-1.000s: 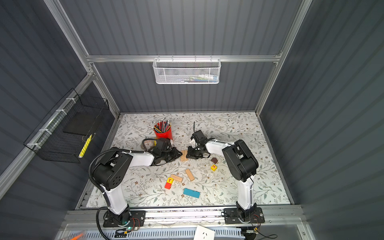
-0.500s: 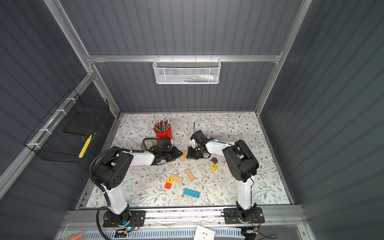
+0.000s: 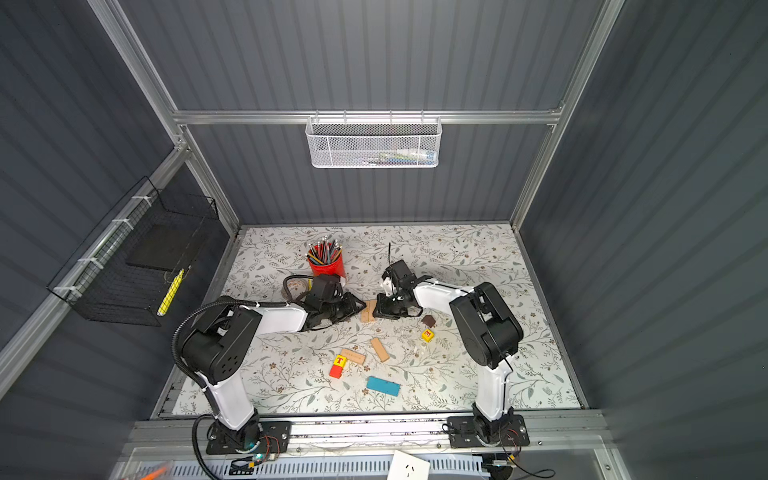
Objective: Build the wood block tower
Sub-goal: 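Open both grippers and lift them away from the paired blocks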
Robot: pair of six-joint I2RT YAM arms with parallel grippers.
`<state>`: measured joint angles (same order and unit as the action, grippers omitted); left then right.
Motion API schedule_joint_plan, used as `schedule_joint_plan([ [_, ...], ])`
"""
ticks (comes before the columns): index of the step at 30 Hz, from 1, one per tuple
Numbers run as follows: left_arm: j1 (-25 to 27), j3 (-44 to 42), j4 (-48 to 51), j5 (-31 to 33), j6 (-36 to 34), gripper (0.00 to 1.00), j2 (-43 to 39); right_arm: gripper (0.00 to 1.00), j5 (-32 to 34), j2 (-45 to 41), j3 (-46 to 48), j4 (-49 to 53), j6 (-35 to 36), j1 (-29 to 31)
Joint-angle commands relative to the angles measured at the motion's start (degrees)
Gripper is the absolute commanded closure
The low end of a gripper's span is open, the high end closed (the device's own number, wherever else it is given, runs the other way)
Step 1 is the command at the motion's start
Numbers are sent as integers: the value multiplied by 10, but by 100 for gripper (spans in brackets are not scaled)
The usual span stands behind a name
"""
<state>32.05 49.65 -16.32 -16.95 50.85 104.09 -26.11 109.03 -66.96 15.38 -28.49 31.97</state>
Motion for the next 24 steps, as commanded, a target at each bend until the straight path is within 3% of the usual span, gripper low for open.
schedule_joint_plan([
  [1, -2, -19, 8, -1, 3, 66, -29, 74, 5, -26, 6, 21, -3, -1],
  [9, 13, -44, 62, -1, 13, 66, -75, 72, 22, -65, 43, 30, -14, 0],
  [24, 45, -33, 36, 0, 36, 66, -42, 71, 36, -78, 65, 26, -23, -1],
])
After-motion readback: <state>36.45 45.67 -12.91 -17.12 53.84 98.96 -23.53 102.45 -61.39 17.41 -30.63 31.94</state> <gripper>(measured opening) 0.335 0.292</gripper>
